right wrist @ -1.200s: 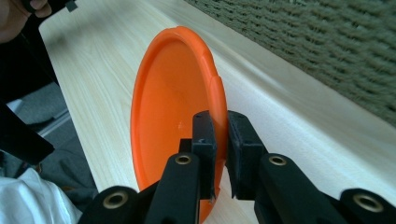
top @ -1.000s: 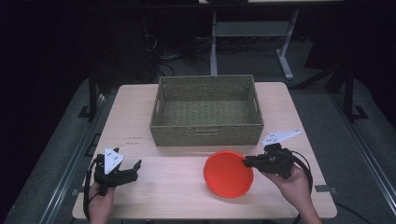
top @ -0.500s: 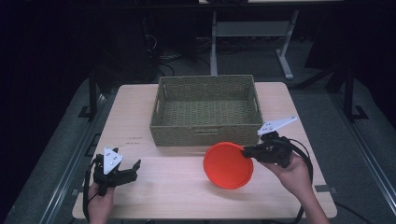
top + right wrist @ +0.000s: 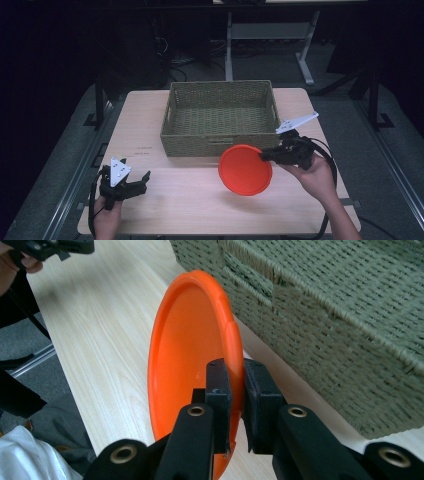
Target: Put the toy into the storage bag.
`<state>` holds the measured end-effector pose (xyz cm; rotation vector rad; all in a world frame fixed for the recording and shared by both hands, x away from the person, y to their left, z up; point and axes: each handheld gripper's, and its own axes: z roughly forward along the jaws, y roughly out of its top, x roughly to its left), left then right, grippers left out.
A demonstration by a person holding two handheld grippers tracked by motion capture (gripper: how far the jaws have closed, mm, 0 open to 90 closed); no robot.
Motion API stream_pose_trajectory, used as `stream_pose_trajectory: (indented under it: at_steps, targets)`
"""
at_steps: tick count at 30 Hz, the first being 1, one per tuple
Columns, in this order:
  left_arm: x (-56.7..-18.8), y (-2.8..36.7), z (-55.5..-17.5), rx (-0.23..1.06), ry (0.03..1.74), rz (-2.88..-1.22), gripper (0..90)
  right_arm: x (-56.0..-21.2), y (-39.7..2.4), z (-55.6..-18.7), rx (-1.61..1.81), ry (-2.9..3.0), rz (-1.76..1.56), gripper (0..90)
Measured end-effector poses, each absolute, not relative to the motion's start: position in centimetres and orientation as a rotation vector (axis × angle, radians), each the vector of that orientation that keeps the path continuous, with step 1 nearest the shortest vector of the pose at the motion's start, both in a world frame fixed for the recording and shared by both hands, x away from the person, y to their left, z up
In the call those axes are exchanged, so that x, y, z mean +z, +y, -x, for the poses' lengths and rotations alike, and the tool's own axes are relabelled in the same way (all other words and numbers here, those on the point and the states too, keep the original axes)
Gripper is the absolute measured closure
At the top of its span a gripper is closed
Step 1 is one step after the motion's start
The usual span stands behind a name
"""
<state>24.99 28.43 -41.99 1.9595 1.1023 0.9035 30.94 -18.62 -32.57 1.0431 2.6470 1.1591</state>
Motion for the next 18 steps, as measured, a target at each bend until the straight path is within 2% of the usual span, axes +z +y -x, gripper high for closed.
stream_pose_trajectory:
  at_steps: [18]
  targets:
    - [-41.9, 28.6, -24.9, 0.907, 1.111, -1.951, 12.8, -29.5, -17.8, -32.7, 1.121, 2.642, -1.037, 82.2]
